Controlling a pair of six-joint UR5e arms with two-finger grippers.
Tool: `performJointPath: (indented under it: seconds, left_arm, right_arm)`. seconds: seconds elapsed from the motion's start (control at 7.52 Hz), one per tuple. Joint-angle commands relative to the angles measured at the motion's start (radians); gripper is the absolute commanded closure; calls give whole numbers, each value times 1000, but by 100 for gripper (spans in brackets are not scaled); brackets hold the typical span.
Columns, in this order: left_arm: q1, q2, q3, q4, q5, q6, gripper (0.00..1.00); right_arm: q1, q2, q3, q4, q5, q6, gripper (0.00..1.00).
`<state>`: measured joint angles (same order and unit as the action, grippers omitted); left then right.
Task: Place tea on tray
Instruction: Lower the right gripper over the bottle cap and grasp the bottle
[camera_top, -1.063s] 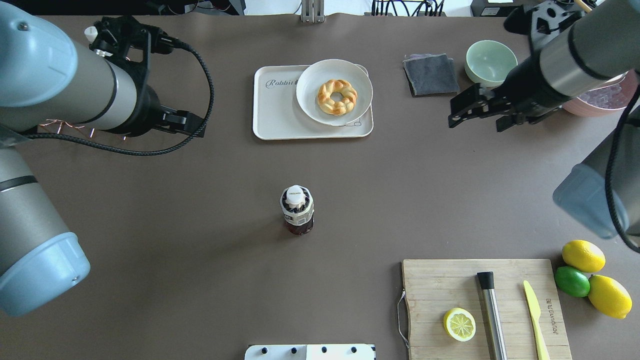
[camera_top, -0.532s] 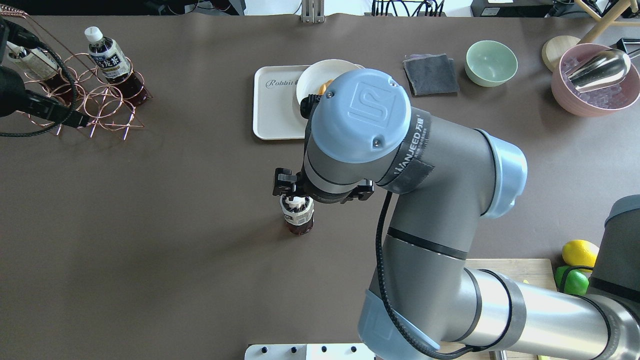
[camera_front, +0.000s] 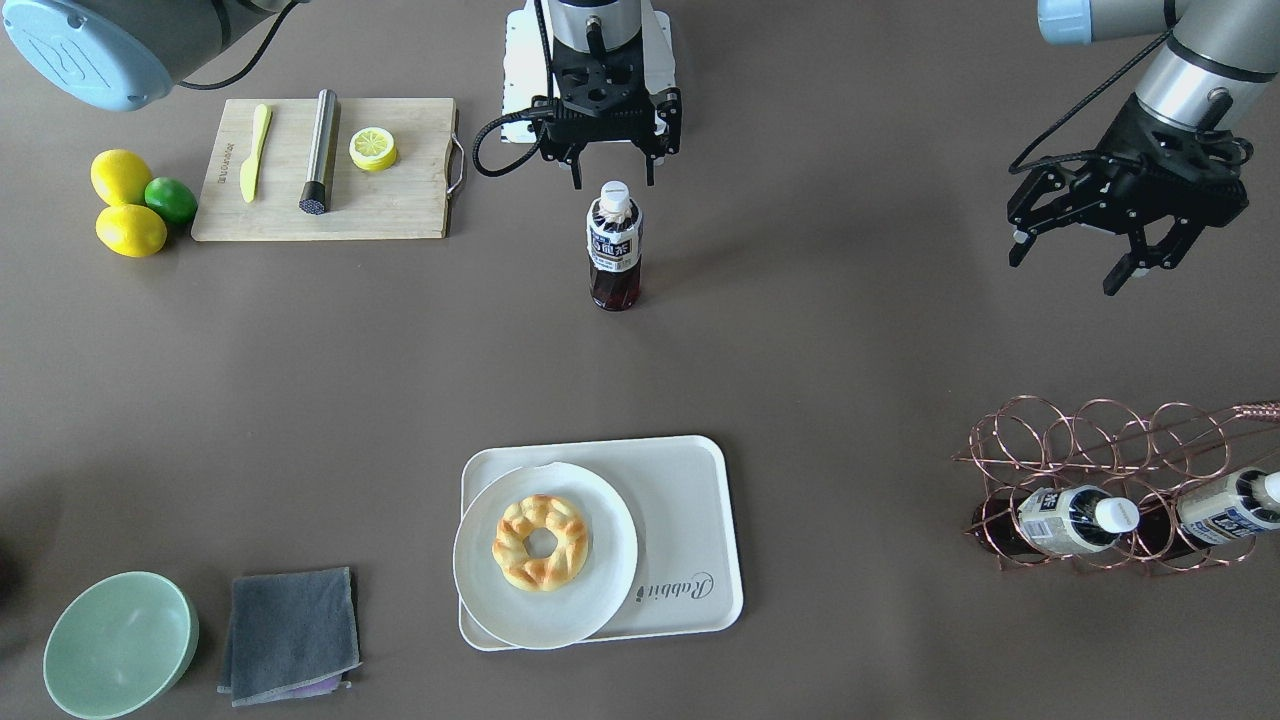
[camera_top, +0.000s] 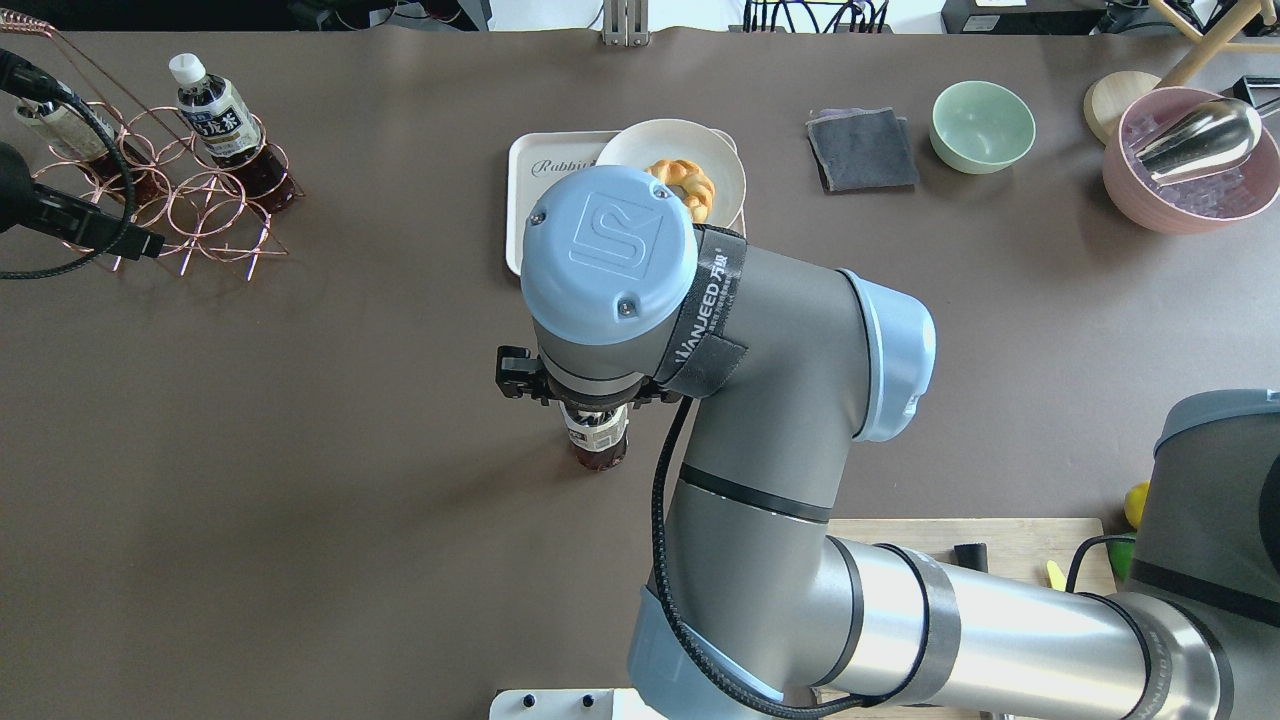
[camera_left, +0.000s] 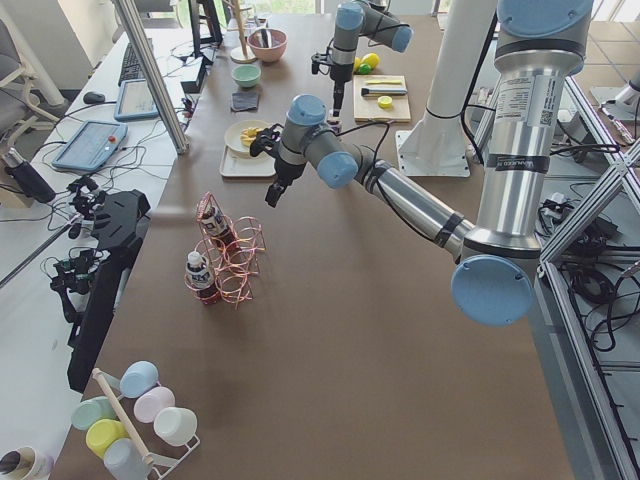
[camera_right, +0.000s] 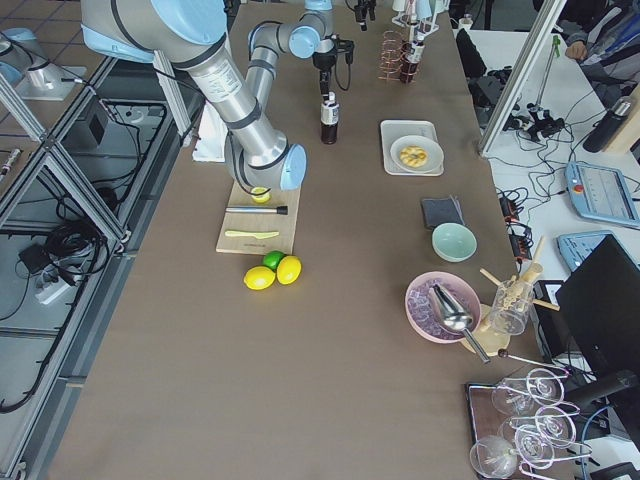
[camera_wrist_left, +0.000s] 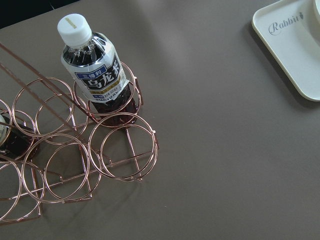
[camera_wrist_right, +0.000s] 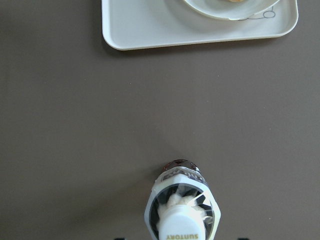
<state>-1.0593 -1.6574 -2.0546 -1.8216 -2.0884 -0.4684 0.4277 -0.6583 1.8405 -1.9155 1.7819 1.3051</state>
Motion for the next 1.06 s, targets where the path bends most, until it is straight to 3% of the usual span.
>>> performJointPath:
  seconds: [0.0, 0.13, 0.27, 0.4, 0.8, 0.93]
  left_arm:
    - [-1, 25, -6, -30, 1, -9, 3]
    - [-1, 25, -6, -31, 1, -9, 3]
    - [-1, 25, -6, -31, 1, -10, 3]
    - [-1, 25, -4, -31, 1, -10, 3]
    - [-1, 25, -6, -31, 1, -10, 3]
    - [-1, 27, -7, -31, 1, -10, 3]
  right_arm:
    - [-4, 11, -40, 3, -33, -15, 32]
    - [-4, 9, -41, 1, -35, -15, 39]
    - [-4, 11, -40, 1, -35, -7, 74]
    - [-4, 22, -41, 1, -35, -6, 100]
    - [46, 40, -67, 0, -27, -38, 100]
    - [96, 108, -133, -5, -1, -61, 100]
